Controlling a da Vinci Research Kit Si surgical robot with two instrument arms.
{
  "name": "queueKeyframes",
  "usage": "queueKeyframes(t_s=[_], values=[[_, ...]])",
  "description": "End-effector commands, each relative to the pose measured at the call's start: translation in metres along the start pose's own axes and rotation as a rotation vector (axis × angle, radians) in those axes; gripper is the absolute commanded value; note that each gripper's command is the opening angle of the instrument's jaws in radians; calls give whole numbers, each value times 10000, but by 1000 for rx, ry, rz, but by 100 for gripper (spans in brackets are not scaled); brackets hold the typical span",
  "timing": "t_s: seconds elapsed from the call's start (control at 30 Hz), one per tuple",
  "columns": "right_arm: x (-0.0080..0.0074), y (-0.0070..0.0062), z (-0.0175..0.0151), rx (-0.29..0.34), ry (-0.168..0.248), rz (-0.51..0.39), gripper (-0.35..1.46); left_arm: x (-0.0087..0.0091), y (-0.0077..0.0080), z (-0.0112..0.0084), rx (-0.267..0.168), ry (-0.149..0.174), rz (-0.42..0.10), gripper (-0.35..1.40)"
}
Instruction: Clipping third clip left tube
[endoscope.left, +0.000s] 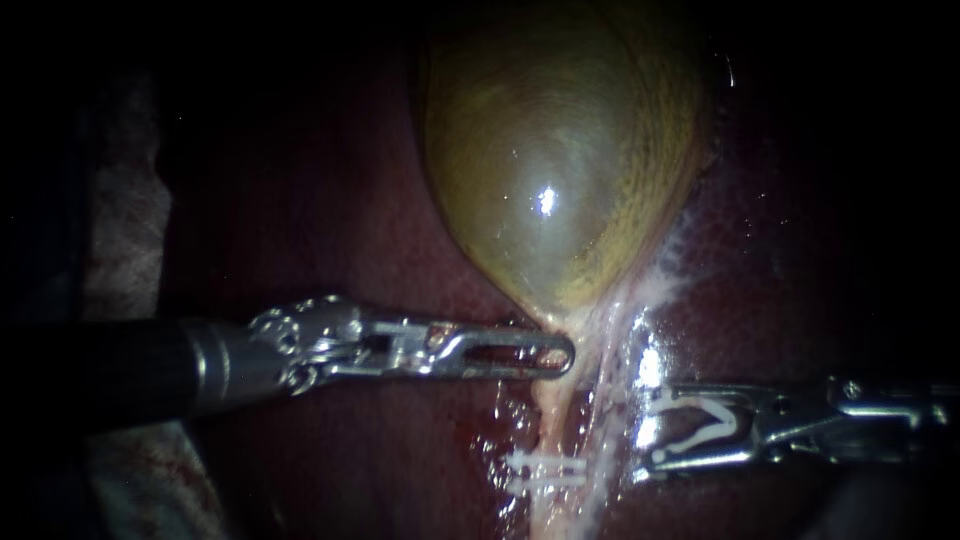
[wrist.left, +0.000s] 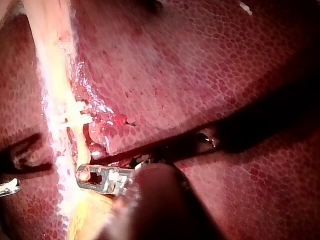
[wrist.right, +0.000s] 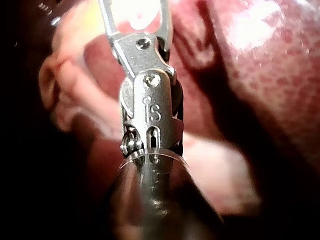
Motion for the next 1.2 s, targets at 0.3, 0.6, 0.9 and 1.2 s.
queueKeyframes(t_s=[0.3, 0.6, 0.9, 1.2], values=[[2, 2, 21, -8, 12, 99, 60, -1, 6, -15, 0, -2, -2, -35], [-1, 5, 39, -15, 17, 188, 58, -1, 16, -26, 1, -2, 4, -35], [-8, 8, 55, -37, -27, 229, 56, 0, 28, -35, -1, 4, 4, -35], [-11, 17, 75, -58, -60, 231, 56, 0, 34, -44, -1, 7, 7, -35]])
